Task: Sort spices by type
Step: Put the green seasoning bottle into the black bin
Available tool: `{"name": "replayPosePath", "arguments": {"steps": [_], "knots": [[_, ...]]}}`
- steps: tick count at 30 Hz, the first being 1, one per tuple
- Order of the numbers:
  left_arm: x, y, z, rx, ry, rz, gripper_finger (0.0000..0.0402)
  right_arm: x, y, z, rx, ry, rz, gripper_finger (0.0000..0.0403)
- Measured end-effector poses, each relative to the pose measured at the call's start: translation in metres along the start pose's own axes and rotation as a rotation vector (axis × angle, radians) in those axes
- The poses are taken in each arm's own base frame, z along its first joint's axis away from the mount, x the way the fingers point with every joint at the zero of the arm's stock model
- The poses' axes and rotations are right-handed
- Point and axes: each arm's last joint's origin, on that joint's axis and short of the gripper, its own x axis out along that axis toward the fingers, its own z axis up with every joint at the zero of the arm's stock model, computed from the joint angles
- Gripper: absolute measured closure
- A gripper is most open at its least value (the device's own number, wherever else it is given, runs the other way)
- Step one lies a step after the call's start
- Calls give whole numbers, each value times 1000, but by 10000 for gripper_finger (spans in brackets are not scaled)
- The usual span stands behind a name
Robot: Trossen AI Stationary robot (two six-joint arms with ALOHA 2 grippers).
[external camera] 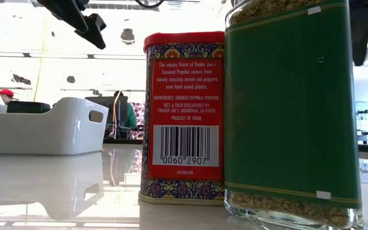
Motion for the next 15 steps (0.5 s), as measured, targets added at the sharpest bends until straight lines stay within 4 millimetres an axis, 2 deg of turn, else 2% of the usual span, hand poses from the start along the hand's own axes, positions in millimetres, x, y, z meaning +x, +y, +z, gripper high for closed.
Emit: {"name": "replayPosePath", "arguments": {"steps": [9,15], "knots": [[0,0,0,8,0,0,132,9,13,-33,-70,70,65,85],[-7,-2,-4,47,-5,-53,132,19,37,-44,-80,-50,247,88]]}}
